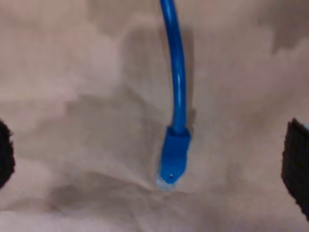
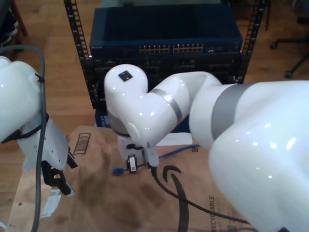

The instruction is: Grab the cable and plug it in

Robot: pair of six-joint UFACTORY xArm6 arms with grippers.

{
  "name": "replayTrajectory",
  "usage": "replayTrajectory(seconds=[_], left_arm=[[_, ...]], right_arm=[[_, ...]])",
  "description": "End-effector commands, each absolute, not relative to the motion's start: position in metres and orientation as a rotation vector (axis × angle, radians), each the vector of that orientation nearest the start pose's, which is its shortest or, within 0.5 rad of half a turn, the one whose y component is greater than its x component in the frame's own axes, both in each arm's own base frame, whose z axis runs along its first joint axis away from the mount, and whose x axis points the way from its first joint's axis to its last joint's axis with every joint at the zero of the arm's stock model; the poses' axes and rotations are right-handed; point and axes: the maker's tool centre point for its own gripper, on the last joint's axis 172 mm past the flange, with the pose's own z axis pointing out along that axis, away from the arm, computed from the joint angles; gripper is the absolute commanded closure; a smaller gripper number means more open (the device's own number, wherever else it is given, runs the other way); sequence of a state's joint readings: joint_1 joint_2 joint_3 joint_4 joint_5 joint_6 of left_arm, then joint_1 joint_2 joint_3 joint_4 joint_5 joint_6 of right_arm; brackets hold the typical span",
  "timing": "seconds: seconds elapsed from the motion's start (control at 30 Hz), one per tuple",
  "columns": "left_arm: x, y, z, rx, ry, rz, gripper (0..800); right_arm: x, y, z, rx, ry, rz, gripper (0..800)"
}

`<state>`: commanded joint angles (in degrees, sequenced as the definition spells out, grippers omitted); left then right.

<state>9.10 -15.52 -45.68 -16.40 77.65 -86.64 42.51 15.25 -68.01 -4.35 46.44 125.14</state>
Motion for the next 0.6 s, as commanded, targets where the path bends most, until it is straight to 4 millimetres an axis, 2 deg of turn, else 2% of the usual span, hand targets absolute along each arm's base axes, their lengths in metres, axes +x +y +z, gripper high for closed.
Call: replayTrajectory(seconds=[0.17,0.37,0.6], left_arm=[[0.321,-0.019,0.184,1.93,2.37,-0.619,0],[0.325,-0.018,0.182,1.923,2.37,-0.596,1],[0.325,-0.018,0.182,1.923,2.368,-0.599,0]], right_arm=[[0.413,0.364,0.104,-2.355,1.965,-0.102,45],[0.415,0.366,0.095,-2.359,1.967,-0.1,71],[0.42,0.367,0.083,-2.359,1.972,-0.1,170]])
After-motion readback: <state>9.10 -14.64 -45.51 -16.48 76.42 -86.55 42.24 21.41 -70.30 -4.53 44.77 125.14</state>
